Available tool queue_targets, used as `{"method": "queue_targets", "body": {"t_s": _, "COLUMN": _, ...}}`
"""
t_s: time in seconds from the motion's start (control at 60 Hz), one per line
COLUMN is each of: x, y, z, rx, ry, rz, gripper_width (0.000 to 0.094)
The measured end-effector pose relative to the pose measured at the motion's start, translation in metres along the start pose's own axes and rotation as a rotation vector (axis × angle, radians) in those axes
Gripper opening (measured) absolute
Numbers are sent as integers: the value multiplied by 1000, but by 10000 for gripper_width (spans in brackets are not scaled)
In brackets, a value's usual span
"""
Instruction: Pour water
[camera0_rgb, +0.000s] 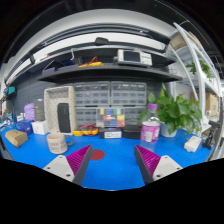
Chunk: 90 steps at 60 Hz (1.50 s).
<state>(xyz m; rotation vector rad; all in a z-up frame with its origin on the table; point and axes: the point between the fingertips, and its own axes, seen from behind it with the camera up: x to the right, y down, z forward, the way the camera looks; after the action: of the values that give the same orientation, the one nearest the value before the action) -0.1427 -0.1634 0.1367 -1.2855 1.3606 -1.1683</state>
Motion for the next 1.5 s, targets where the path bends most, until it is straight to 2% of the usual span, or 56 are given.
{"method": "queue_targets", "body": {"t_s": 0.233, "x": 101, "y": 8, "z": 28, "rx": 55, "ry": 118, "rz": 32, "gripper_width": 858}}
{"method": "queue_targets", "body": {"t_s": 0.483, "x": 128, "y": -5, "z": 95, "rx": 65, "ry": 111, "rz": 18, "gripper_width": 846}}
{"method": "queue_targets", "body": {"t_s": 0.533, "x": 128, "y": -10, "z": 105, "rx": 71, "ry": 104, "rz": 10, "gripper_width": 806}}
{"method": "queue_targets", "body": {"t_s": 0.683, "x": 133, "y": -14, "z": 125, "rx": 74, "ry": 130, "rz": -21, "gripper_width": 592}}
{"method": "queue_targets", "body": {"t_s": 0.7, "x": 135, "y": -13, "z": 126, "rx": 71, "ry": 137, "rz": -25, "gripper_width": 602}}
{"method": "queue_targets", "body": {"t_s": 0.717, "x": 137, "y": -14, "z": 127, "rx": 73, "ry": 145, "rz": -28, "gripper_width": 513}}
{"method": "queue_targets", "body": {"t_s": 0.783, "x": 137, "y": -15, "z": 125, "rx": 80, "ry": 152, "rz": -7, "gripper_width": 476}}
{"method": "queue_targets", "body": {"t_s": 0.8, "x": 137, "y": -15, "z": 125, "rx": 83, "ry": 154, "rz": -8, "gripper_width": 503}}
{"method": "queue_targets", "body": {"t_s": 0.817, "x": 136, "y": -15, "z": 125, "rx": 86, "ry": 151, "rz": -12, "gripper_width": 432}}
{"method": "queue_targets", "body": {"t_s": 0.917, "x": 135, "y": -16, "z": 126, "rx": 97, "ry": 134, "rz": -20, "gripper_width": 340}}
{"method": "queue_targets", "body": {"t_s": 1.217, "x": 125, "y": -19, "z": 132, "rx": 64, "ry": 136, "rz": -113, "gripper_width": 336}}
{"method": "queue_targets", "body": {"t_s": 1.5, "x": -2, "y": -51, "z": 164, "rx": 99, "ry": 13, "rz": -701, "gripper_width": 338}}
